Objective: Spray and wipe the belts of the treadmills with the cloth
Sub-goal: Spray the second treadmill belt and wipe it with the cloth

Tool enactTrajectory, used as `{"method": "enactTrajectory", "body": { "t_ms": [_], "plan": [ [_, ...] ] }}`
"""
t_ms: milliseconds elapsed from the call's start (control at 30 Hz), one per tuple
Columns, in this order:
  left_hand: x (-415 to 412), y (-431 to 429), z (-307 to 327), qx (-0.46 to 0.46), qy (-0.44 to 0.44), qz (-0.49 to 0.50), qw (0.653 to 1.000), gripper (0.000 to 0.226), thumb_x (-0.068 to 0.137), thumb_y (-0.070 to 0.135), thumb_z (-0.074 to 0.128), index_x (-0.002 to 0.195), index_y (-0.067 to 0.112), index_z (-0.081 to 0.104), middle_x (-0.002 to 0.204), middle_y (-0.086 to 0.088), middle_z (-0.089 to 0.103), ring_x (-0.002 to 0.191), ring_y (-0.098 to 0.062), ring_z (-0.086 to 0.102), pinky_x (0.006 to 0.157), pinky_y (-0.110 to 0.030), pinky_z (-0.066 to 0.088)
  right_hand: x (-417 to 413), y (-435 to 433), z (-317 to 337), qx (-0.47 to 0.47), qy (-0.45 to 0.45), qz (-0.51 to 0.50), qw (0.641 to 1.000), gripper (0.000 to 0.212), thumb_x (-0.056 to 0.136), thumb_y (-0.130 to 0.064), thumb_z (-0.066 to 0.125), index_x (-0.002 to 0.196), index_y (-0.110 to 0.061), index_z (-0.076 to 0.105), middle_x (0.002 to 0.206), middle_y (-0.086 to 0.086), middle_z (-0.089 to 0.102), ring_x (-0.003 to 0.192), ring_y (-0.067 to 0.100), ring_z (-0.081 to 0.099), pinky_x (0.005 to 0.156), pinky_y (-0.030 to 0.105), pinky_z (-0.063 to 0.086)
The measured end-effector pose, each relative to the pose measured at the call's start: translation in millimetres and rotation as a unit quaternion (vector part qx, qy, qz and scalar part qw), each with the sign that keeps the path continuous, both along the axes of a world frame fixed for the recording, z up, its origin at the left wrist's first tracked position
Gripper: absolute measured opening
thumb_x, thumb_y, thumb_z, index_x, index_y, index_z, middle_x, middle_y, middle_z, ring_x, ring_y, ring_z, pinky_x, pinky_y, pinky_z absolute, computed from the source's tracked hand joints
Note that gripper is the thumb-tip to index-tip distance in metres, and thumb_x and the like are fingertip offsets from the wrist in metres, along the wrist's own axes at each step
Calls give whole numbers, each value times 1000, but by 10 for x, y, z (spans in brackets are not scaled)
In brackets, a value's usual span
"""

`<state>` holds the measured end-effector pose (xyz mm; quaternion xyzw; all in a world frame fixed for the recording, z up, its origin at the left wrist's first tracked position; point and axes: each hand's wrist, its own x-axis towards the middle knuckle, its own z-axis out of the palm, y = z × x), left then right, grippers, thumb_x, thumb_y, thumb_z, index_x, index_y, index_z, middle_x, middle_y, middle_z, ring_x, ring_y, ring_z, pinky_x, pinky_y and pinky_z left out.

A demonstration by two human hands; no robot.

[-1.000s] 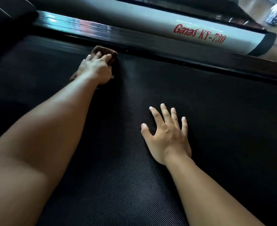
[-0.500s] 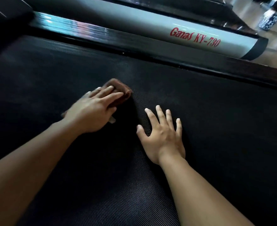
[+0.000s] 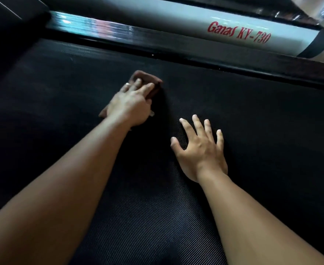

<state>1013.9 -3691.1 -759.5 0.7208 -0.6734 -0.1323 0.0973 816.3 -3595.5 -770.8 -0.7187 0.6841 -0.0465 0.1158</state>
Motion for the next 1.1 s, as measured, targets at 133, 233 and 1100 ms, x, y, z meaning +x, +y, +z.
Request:
{"method": "enactTrajectory", "body": {
  "t_ms": [133,233,1100],
  "plan": [
    [-227,535,-88,-50,4,-67,997,56,103,43,41,155,46,21,168,7,11,155,-22,9,125,-34,9,-8,-16,-1,4,11,0,1000,66,93,-66,26,154,-44,12,166,-9,-4,152,17,-10,122,49,-8],
    [-28,788,-164,-55,-6,-86,995,57,103,43,40,156,43,22,168,2,12,155,-20,7,126,-33,6,-7,-11,-7,1,10,1,1000,67,94,-66,26,155,-43,12,166,-9,-3,153,17,-9,122,49,-8],
    [122,1029,14,-76,-4,-83,994,55,103,39,44,155,43,26,167,9,13,153,-7,5,105,-5,-16,-27,-22,-28,-7,8,6,1000,67,94,-66,24,155,-42,12,166,-8,-4,152,19,-10,122,50,-8]
  ]
}}
